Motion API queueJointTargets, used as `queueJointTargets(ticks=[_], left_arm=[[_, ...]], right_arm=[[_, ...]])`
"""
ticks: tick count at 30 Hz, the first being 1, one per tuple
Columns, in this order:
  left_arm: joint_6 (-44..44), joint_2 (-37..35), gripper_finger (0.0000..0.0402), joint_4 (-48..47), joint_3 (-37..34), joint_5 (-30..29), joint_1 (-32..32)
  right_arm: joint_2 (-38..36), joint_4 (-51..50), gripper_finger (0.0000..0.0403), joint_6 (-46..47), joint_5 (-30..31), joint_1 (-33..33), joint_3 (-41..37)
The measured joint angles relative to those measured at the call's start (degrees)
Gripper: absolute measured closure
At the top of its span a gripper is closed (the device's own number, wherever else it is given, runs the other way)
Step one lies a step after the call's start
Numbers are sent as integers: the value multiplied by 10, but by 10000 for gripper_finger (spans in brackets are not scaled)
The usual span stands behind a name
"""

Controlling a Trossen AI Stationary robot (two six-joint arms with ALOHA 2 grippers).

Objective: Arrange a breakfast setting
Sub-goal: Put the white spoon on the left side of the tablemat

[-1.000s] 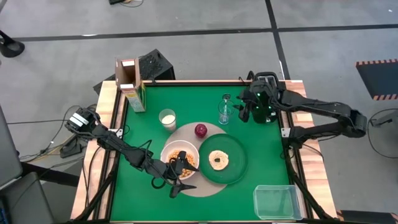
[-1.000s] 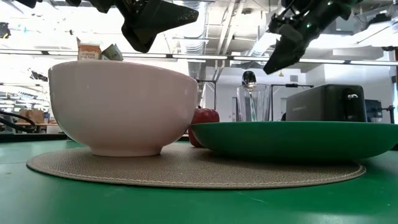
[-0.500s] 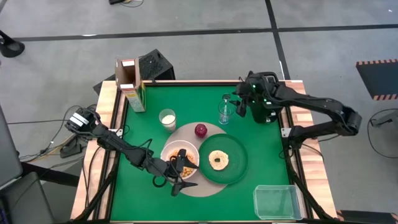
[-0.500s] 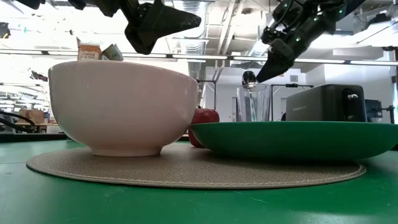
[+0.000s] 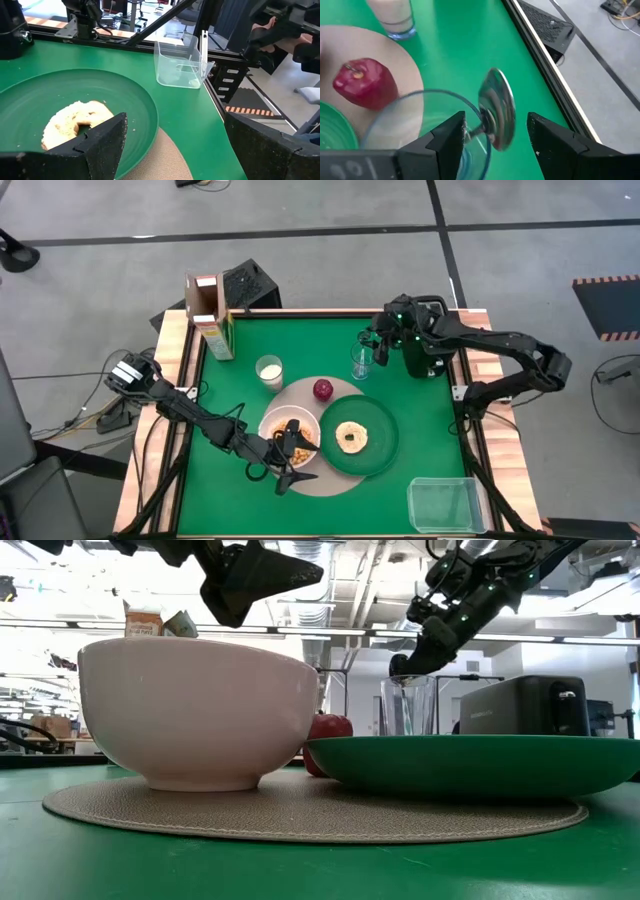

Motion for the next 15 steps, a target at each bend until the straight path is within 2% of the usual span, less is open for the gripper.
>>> queueJointTargets(ticks=[15], left_arm=[[9,0,83,0,0,-1,0]], right_arm=[[5,17,336,-4,-7,0,0]])
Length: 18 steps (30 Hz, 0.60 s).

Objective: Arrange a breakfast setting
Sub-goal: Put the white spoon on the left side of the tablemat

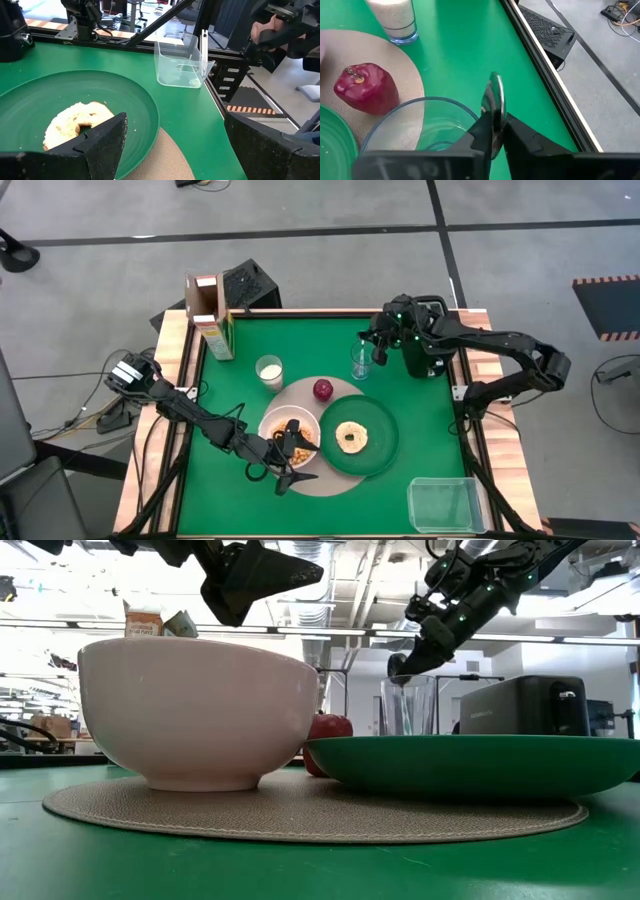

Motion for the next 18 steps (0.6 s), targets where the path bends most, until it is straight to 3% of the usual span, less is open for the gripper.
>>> queueJointTargets(ticks=[6,18], left_arm=[[1,0,83,0,0,0,0],[1,0,83,0,0,-17,0]], right_arm=[[-1,5,364,0,-1,0,0],[-35,-4,367,2,3,9,0]])
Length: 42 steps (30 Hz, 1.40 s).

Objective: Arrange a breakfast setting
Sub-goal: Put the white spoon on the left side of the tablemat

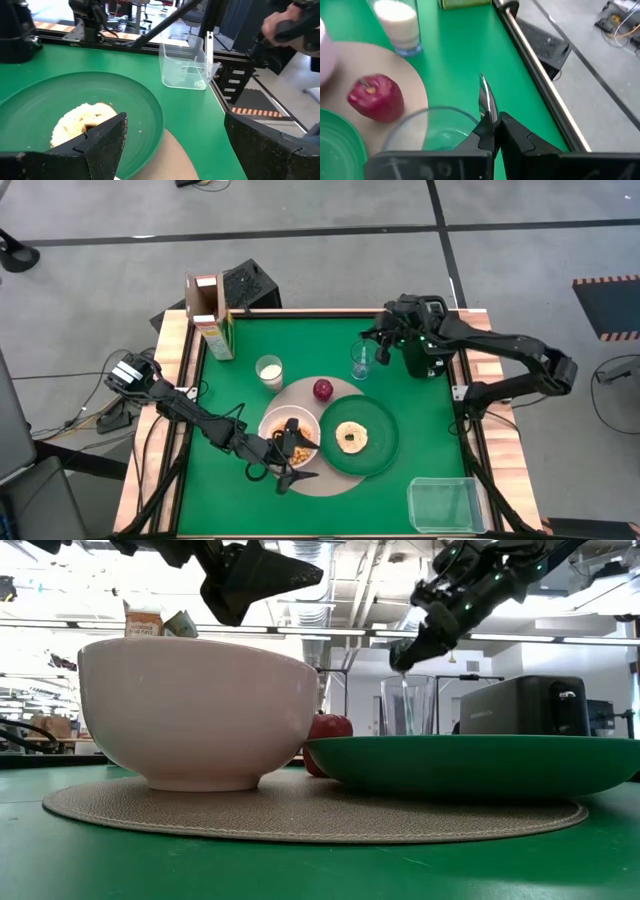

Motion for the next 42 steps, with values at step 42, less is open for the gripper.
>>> queueJointTargets(ticks=[42], left_arm=[[-38,-3,83,-142,103,-132,18]], right_arm=[[-73,-159,367,87,62,218,214]])
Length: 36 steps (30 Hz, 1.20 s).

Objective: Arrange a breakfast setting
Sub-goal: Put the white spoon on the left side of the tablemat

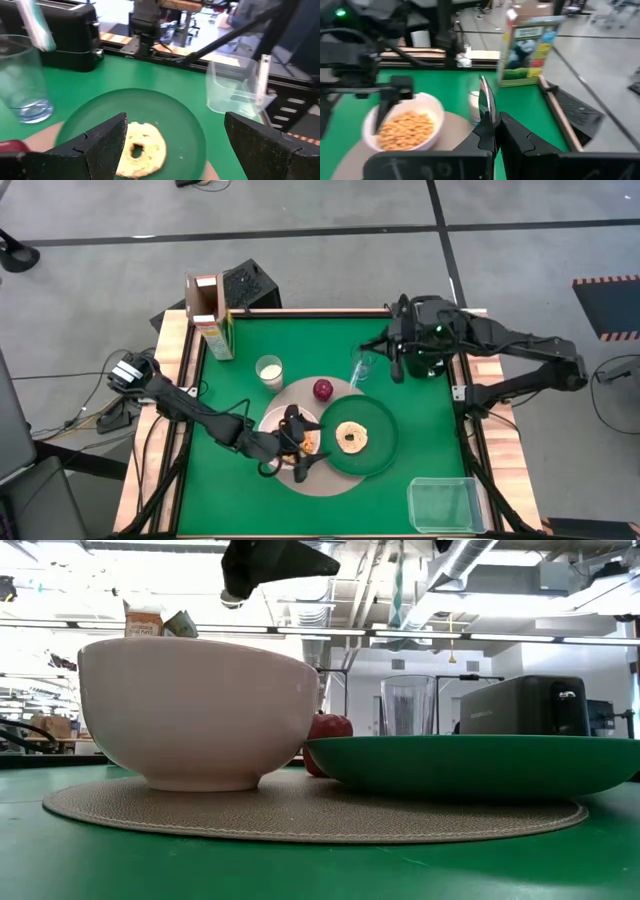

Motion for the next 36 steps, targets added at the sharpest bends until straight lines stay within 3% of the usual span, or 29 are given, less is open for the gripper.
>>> queueJointTargets(ticks=[6,14,24,36], left_arm=[[-6,0,83,-103,68,-42,3],[-6,0,83,-211,142,-173,0],[26,0,84,-198,175,-210,2],[108,0,84,-111,176,-207,1]], right_arm=[[34,5,367,11,47,72,0],[81,58,367,18,59,144,0],[99,97,367,2,101,218,0],[99,101,367,2,128,259,0]])
